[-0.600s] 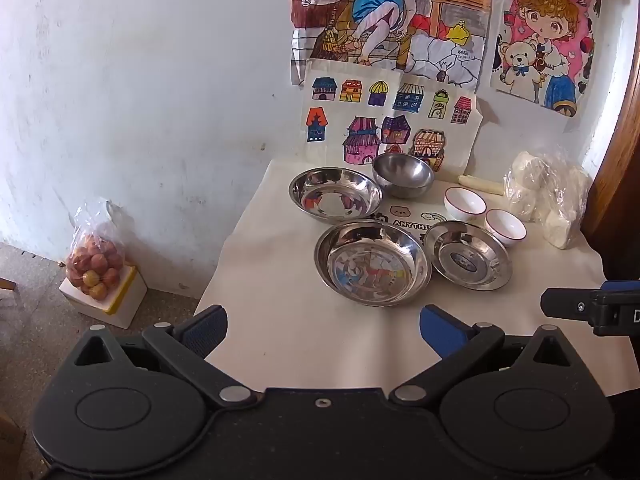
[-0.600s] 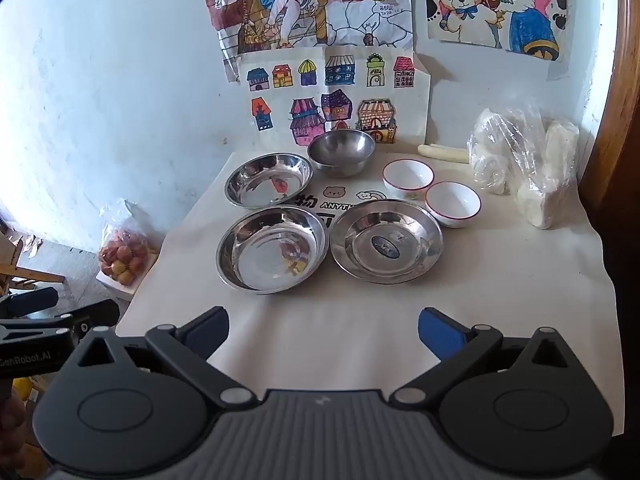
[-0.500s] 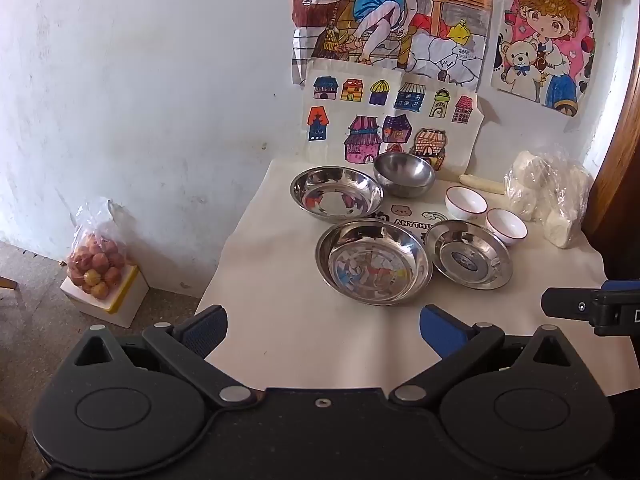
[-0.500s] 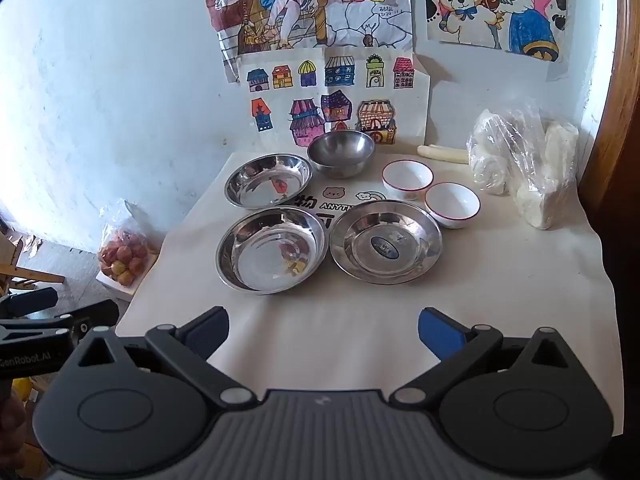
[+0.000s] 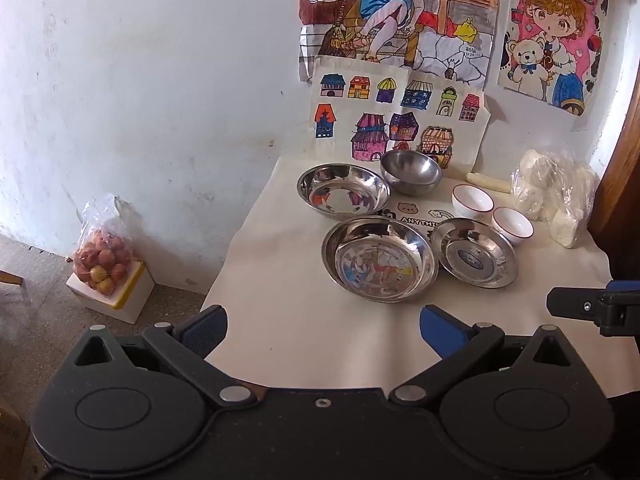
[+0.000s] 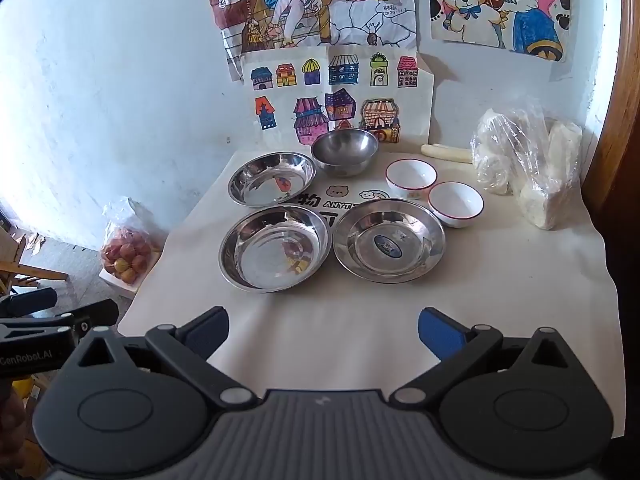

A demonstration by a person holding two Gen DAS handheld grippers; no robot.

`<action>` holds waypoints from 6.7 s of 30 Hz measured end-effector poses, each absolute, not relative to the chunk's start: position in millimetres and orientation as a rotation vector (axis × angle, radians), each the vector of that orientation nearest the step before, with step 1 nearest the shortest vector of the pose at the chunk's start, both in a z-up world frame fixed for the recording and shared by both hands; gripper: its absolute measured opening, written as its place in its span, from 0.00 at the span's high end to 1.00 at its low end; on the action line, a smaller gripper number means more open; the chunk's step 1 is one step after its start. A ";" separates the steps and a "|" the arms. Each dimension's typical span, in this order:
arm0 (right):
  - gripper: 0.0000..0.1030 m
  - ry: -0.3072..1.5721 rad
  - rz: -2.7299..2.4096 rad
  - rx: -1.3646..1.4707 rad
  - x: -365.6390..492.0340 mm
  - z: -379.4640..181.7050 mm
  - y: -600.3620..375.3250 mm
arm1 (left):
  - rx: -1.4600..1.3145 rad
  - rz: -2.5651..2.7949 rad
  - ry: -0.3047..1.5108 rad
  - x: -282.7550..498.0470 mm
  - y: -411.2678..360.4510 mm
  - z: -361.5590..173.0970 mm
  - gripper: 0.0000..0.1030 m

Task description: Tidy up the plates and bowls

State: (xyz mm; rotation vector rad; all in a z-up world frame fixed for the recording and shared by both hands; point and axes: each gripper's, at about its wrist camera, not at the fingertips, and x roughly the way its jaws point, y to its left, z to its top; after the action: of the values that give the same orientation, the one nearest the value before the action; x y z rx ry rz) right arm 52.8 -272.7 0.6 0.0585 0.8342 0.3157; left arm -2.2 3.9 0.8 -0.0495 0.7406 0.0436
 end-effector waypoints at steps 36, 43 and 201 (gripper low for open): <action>0.00 0.836 0.318 0.059 52.9 -0.3 -272.4 | -0.044 0.046 0.746 -3.2 -1.2 -3.1 0.01; 0.00 0.836 0.318 0.059 53.0 -0.5 -272.2 | -0.045 0.044 0.747 -2.9 -2.0 -3.7 0.01; 0.23 1.109 0.287 0.271 403.4 -129.6 -138.3 | -0.331 -0.048 1.064 423.4 91.4 -143.7 0.60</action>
State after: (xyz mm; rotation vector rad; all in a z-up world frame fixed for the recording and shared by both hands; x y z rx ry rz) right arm 403.4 -138.3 -129.6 0.2713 1.1095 0.2873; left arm 423.4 91.4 -143.7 -0.3311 1.0643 -0.0481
